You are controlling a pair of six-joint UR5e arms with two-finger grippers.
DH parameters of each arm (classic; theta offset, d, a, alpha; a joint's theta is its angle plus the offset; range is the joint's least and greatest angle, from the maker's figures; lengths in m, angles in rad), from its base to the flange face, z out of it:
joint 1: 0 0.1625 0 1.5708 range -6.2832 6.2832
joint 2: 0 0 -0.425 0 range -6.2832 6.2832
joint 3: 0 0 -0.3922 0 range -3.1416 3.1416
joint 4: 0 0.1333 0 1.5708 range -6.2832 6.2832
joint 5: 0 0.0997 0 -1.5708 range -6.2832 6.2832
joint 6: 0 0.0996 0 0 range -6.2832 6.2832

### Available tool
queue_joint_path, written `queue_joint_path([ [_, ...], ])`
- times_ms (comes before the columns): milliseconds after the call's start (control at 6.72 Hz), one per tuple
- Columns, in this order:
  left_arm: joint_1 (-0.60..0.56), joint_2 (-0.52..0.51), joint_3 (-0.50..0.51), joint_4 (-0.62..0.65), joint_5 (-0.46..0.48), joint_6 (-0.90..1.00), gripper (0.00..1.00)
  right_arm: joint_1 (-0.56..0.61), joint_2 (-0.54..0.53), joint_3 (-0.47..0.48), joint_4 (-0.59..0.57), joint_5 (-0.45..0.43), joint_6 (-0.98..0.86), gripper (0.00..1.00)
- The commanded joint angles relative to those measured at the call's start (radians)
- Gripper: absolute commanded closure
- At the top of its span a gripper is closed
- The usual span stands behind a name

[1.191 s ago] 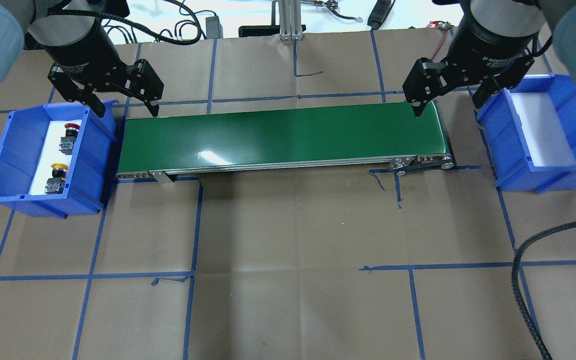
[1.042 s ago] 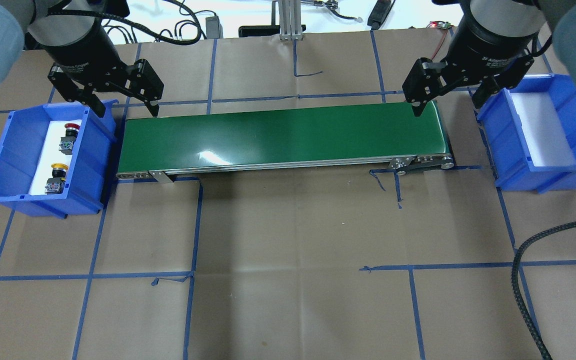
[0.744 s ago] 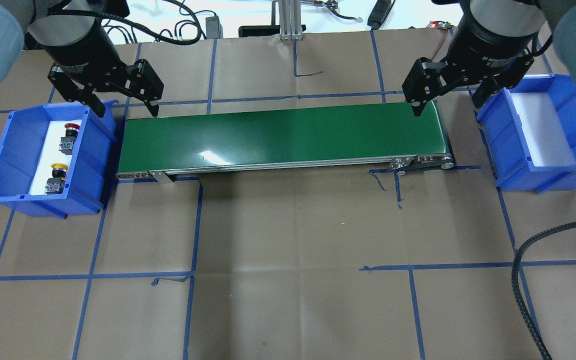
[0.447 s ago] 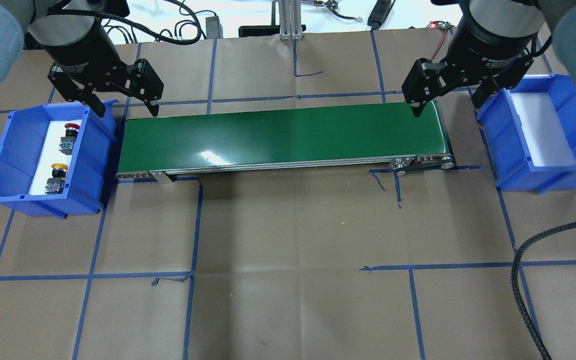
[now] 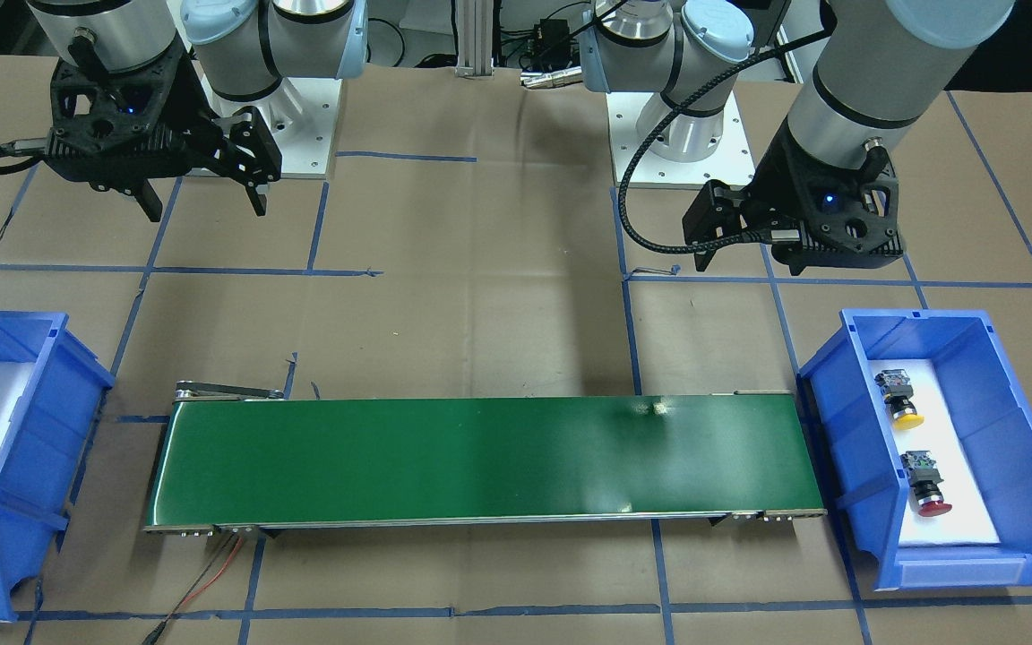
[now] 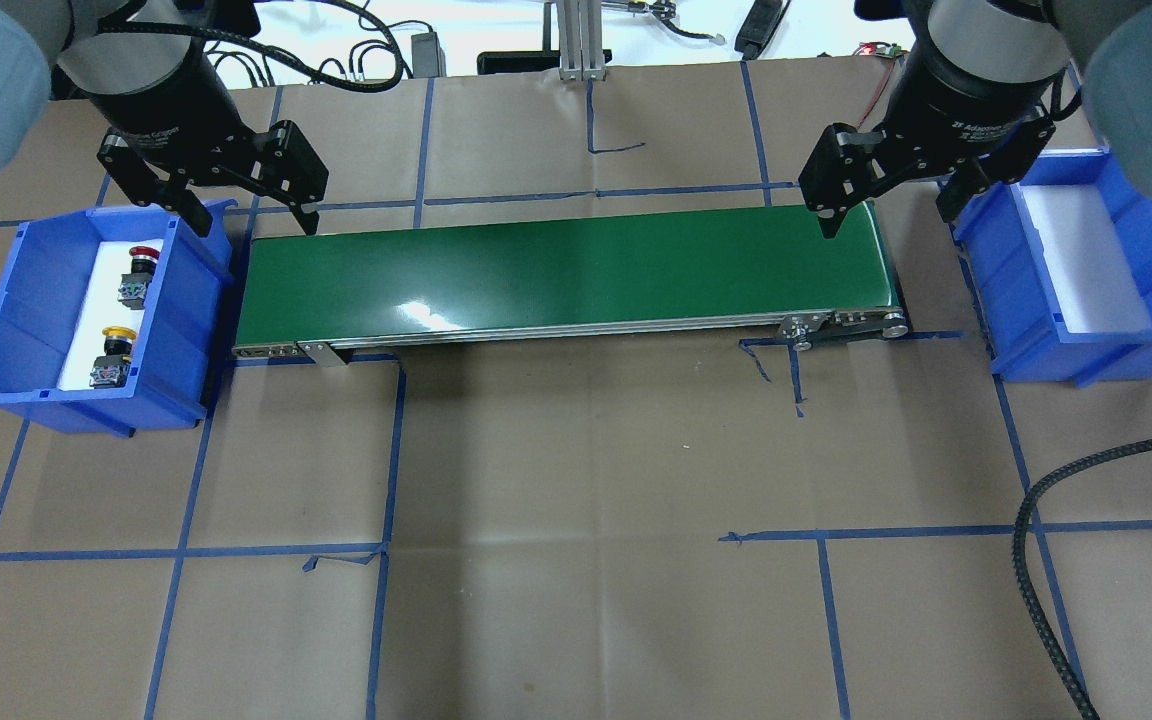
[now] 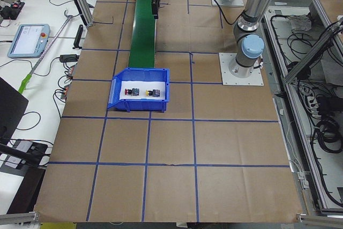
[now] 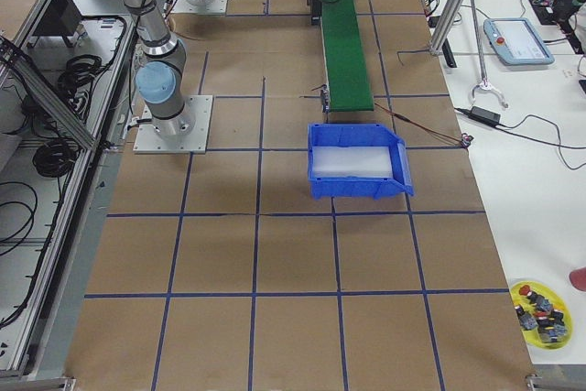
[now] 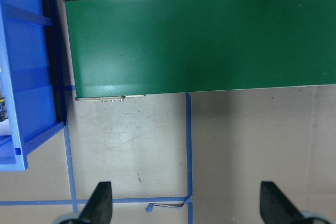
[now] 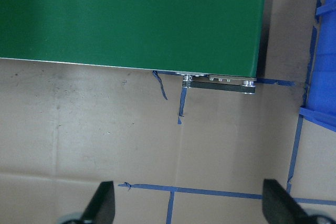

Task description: Transport two buttons from left to right

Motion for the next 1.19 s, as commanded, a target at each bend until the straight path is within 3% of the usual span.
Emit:
queue_joint_path([
  [0,0.013,-0.001,-0.001,0.002,-0.001,0.043,0.00,0.000,-0.007,-0.003,-0.007,0.008,0.003,0.00],
  [149,0.043,0.004,0.001,0.002,0.000,0.101,0.00,0.000,0.002,0.002,-0.019,0.007,0.002,0.00],
  [744,0.397,-0.022,0.007,0.011,-0.003,0.414,0.00,0.001,0.002,-0.003,-0.019,0.007,-0.004,0.00],
  [1042,0.514,-0.050,-0.002,0.047,-0.001,0.480,0.00,0.000,0.005,-0.009,-0.021,0.007,-0.003,0.00],
])
